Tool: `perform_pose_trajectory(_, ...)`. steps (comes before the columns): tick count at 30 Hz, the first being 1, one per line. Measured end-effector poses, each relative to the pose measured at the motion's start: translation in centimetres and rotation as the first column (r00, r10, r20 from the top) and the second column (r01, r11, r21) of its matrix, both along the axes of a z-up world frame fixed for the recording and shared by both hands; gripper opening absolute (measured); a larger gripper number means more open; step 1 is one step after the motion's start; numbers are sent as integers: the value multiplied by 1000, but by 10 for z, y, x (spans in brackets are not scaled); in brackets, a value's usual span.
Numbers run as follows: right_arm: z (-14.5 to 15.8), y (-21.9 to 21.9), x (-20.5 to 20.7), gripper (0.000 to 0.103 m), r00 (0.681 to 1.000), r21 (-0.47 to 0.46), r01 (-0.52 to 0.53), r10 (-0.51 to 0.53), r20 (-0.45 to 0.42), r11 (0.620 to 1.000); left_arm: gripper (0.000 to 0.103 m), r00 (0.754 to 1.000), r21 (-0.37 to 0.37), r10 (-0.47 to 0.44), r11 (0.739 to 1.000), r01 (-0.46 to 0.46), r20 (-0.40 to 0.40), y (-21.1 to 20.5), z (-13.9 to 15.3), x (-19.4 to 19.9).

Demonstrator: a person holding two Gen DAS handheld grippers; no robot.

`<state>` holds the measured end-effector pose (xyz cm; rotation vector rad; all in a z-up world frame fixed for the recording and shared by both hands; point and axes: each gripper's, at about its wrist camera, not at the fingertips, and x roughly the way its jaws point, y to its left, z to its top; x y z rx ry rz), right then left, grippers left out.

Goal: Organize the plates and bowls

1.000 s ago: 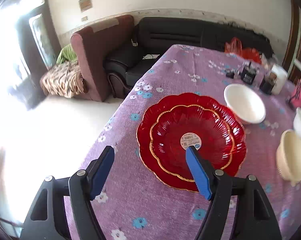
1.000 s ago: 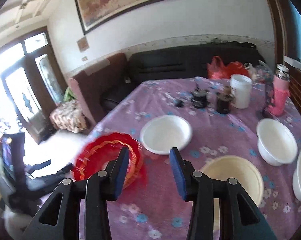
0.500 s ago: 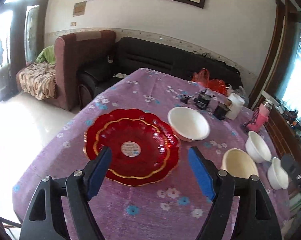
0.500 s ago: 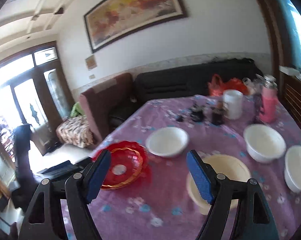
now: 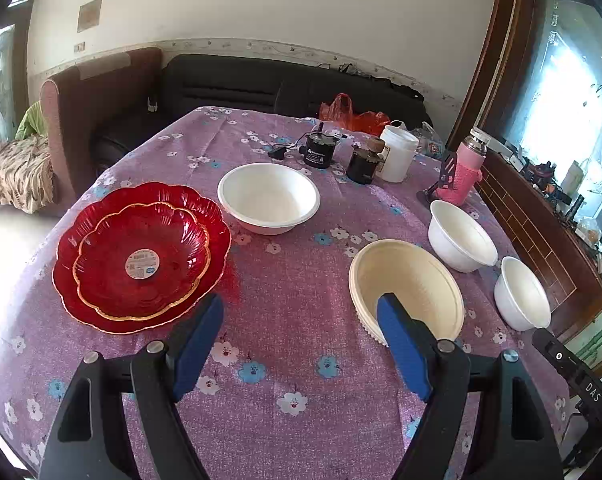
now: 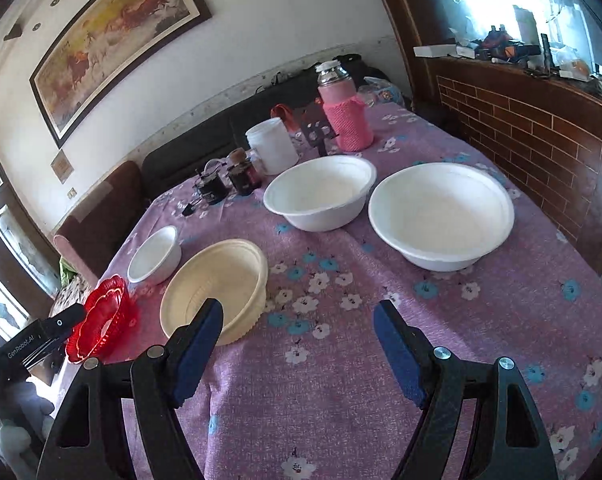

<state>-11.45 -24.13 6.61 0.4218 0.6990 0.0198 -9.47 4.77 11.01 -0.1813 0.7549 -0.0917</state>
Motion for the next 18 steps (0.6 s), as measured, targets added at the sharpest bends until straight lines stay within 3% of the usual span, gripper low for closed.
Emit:
perform_pose_trajectory(8,-9,39,12,82,995,-11,-100,100,-6,995,79,1000,4,-8,1000,8,-3,0,7,-8)
perform_pose_trajectory(13,-7,45,8,82,995,-41,-100,100,4,994,79,999,-21,-35,999,35,-9,0,13,-17)
perform_pose_trajectory(18,-2,50,5,82,994,-30,-108,108,3,994,79,999,11,-43,999,42,6,1,21,-26)
